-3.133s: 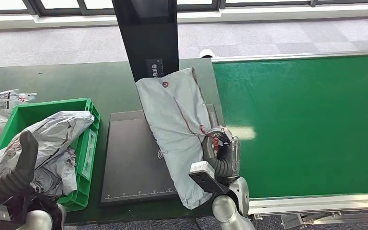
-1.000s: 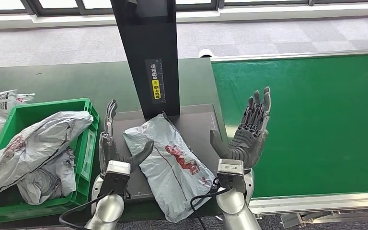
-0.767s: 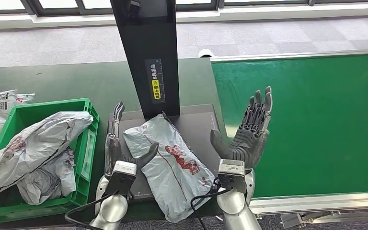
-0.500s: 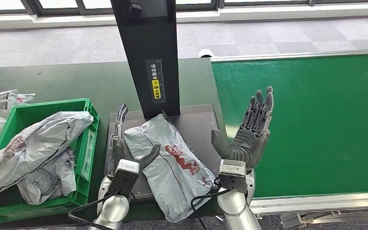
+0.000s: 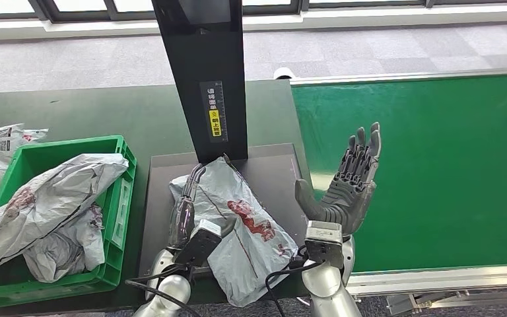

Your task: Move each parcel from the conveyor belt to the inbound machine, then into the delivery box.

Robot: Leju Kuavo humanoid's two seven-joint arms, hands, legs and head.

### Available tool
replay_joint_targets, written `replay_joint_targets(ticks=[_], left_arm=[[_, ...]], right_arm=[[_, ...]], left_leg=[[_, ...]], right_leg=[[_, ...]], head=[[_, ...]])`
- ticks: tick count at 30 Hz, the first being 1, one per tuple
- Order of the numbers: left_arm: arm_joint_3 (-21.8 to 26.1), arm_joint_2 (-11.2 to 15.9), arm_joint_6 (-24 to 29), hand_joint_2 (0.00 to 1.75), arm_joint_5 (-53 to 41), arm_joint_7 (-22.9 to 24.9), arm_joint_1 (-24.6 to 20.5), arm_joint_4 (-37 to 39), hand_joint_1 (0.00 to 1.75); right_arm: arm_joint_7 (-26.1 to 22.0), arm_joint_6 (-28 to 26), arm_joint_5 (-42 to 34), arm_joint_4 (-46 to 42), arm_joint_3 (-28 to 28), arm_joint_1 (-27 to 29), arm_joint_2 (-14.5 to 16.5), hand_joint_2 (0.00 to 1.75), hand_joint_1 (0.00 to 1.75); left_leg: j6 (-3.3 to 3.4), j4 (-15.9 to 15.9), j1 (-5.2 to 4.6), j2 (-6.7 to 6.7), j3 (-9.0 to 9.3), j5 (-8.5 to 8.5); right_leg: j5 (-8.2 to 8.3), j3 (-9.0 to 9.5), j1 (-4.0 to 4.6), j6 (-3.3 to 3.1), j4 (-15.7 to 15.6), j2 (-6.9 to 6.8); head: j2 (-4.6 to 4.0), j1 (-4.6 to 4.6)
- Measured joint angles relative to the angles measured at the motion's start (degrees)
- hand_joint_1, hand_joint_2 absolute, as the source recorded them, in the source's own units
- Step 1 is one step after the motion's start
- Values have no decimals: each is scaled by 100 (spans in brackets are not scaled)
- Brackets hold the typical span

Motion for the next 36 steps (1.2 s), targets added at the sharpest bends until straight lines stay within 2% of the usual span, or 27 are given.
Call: replay_joint_targets(ticks=[36], left_arm=[[0,-6,-1,175,-7,7,-17,170,0]], right_arm=[[-1,0,-4,-2,-73,36,0,175,0]], left_leg=[[0,0,0,0,0,0]], right_leg=[[0,1,0,0,0,0]], head=[[0,-1]])
